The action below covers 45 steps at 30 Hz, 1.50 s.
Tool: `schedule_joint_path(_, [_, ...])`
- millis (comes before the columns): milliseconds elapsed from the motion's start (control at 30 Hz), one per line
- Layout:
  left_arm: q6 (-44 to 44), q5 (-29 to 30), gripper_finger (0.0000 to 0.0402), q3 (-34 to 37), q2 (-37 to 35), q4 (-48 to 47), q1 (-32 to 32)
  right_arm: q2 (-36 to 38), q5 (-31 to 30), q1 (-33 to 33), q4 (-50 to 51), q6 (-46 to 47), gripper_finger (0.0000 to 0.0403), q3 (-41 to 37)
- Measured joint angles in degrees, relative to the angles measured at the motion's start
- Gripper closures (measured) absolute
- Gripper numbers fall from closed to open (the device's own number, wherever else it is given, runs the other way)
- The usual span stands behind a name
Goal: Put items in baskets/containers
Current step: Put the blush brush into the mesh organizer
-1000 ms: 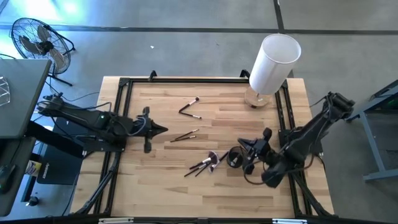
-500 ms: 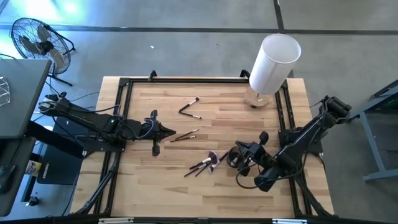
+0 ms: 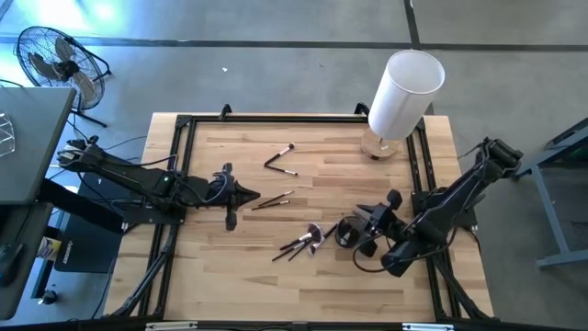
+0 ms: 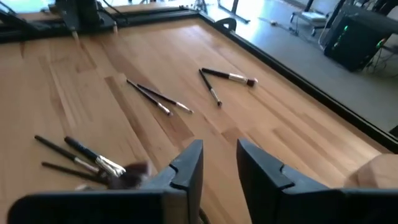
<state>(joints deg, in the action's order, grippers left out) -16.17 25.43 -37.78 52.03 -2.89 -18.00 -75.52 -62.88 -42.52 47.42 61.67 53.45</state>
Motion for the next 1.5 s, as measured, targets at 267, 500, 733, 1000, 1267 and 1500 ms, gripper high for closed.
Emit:
schedule_joint_path(267, [-4.7, 0.8, 0.0402, 0.1, 4.1, 6.2, 0.0, 9.7, 17.3, 1.4, 5.1, 0.8, 0.0326, 0.1])
schedule_joint_path(500, [-6.5, 1.7, 0.0401, -1.6, 13.7, 15.6, 1.7, 16.4, 32.1, 3.2, 19.7, 10.3, 0.0391, 0.1])
schedule_joint_path(733, [-14.3, -9.1, 0.0402, -14.6, 22.9, -4.9, 15.4, 22.6, 31.8, 3.6, 26.2, 14.9, 0.0397, 0.1])
schedule_joint_path(1000, [-1.4, -15.3, 0.0380, -33.7, 35.1, -23.9, 32.8, 23.9, 32.8, 9.8, 27.1, 14.4, 0.0402, 0.1])
schedule_joint_path(1267, [4.4, -25.7, 0.0292, -50.4, 51.5, -34.8, 44.8, 23.9, 33.9, 16.6, 27.2, 12.9, 0.0402, 0.1])
schedule_joint_path(1500, [10.3, -26.5, 0.0255, -61.9, 64.2, -43.2, 48.8, 23.8, 33.8, 21.7, 27.2, 12.9, 0.0401, 0.1])
